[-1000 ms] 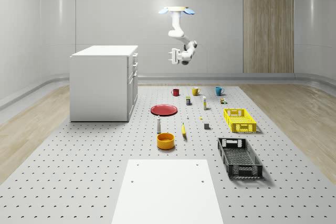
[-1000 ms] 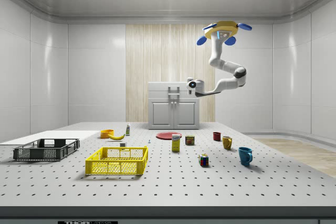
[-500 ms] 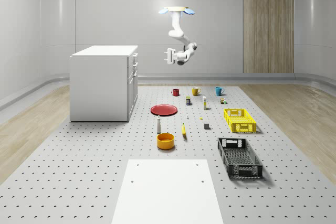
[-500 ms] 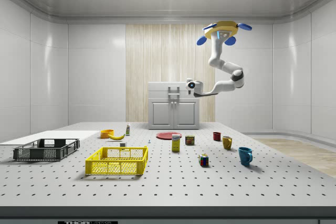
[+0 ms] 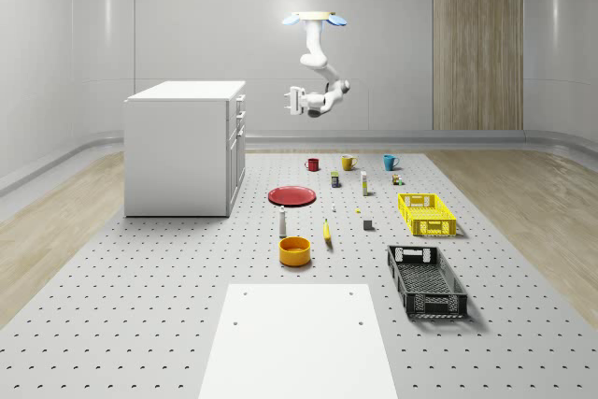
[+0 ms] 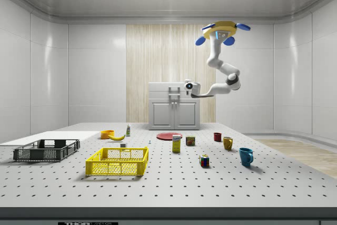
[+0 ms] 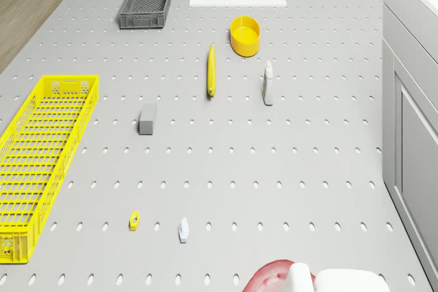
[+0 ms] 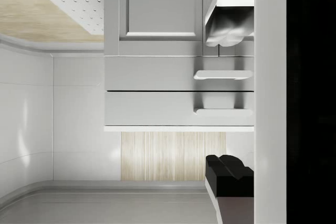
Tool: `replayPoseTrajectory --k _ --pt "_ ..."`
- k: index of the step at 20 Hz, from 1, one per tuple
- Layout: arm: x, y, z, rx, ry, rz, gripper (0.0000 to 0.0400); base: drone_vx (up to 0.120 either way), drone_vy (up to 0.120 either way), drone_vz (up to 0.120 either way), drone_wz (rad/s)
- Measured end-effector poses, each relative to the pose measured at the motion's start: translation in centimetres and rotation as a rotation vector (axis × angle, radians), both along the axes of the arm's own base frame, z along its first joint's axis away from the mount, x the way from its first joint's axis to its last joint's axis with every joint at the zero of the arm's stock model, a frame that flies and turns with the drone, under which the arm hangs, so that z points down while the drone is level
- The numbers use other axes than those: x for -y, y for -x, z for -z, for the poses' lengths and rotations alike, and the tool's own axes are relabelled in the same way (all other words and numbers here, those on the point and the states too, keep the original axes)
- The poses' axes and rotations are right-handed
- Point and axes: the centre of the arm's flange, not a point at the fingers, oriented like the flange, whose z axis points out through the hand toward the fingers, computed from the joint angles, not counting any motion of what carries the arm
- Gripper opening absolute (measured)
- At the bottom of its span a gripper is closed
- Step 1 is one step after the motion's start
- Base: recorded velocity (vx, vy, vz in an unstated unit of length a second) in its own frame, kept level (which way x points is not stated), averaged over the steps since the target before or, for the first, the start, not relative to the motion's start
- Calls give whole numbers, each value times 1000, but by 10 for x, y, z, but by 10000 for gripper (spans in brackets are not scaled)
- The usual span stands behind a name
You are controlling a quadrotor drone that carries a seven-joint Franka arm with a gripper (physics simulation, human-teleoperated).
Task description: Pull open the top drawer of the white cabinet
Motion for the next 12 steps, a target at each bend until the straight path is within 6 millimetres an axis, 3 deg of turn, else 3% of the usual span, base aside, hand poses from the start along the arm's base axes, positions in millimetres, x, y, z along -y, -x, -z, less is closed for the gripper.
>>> replayPoseTrajectory --k 2,12 --pt "-7 0 0 0 0 0 305 80 0 0 0" --pt "-47 -6 0 0 0 0 305 0 0 0 0"
